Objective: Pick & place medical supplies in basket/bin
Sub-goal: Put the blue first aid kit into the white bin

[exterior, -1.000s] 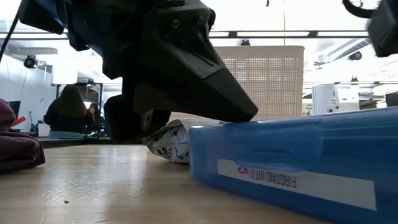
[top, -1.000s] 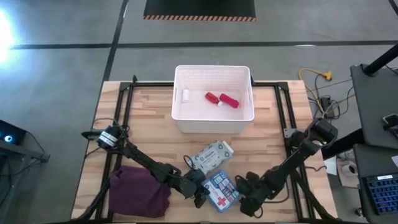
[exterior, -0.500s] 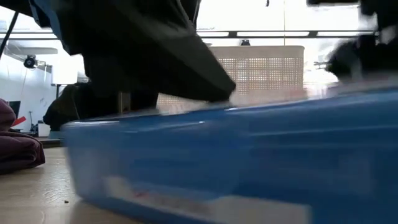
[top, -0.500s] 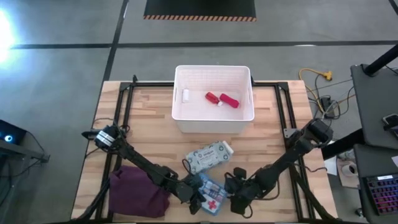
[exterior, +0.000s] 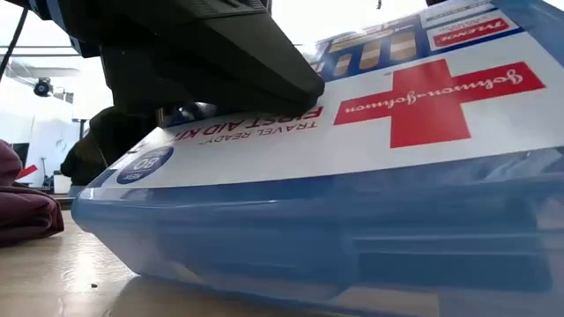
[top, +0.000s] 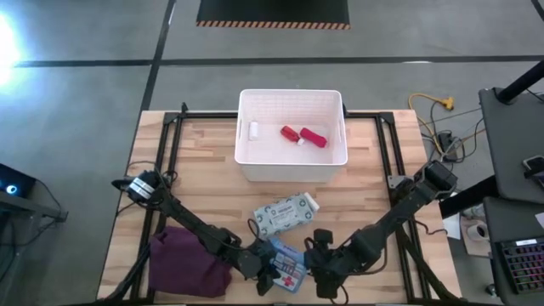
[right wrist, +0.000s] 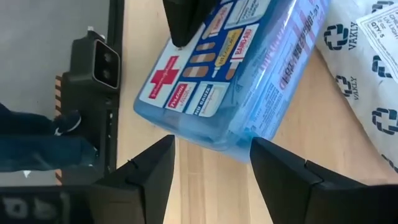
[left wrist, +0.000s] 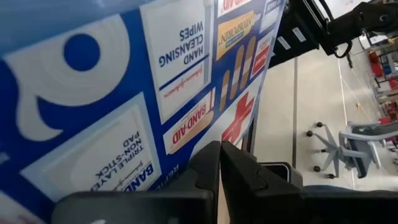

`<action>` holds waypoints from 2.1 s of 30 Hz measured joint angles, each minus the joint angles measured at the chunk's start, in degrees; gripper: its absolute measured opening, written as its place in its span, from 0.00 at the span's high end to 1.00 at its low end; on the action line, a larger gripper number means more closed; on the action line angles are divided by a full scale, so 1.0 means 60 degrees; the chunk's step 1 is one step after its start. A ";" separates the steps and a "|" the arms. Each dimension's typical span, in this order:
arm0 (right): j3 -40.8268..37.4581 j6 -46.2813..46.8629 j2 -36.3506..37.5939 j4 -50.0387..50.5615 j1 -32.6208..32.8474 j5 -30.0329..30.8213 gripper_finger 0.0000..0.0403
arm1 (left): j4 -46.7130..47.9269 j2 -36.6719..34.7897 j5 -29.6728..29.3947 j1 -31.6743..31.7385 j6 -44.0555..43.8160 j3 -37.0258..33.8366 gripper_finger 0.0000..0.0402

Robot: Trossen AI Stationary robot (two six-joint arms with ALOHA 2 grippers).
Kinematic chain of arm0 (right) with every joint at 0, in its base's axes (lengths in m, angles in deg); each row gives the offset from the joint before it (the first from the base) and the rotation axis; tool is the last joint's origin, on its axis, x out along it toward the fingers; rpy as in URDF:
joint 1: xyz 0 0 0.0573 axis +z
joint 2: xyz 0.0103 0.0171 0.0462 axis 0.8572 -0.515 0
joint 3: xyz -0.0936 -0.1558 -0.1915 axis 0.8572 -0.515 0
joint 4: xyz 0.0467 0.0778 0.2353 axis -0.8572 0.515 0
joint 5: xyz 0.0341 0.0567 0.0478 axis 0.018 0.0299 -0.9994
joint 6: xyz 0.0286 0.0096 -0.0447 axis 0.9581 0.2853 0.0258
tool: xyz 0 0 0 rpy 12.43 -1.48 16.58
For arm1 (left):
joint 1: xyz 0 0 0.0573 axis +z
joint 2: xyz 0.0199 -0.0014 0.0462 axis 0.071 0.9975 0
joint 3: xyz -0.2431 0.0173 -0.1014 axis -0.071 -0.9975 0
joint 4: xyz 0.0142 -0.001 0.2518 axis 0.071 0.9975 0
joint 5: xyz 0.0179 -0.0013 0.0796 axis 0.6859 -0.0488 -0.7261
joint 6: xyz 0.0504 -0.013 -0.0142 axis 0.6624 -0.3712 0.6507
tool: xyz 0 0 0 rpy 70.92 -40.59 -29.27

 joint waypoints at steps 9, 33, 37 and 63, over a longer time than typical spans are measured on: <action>0.0383 -0.0040 -0.0006 0.0469 -0.0295 0.0204 0.51 | 0.0025 -0.0018 -0.0797 0.0000 0.0009 -0.0004 1.00; 0.0058 0.4597 0.1701 0.4488 -0.1578 -0.0645 0.51 | 0.0464 -0.0525 -0.2995 0.0108 0.0339 0.0001 1.00; -0.1372 0.5231 0.2045 0.2616 -0.1464 -0.1228 0.51 | 0.1014 -0.1381 -0.3362 -0.0285 0.0555 -0.0017 1.00; -0.4563 0.6459 0.1617 -0.1540 -0.1237 -0.0300 0.51 | 0.3923 -0.1742 -0.3881 -0.1124 -0.2113 -0.0419 0.59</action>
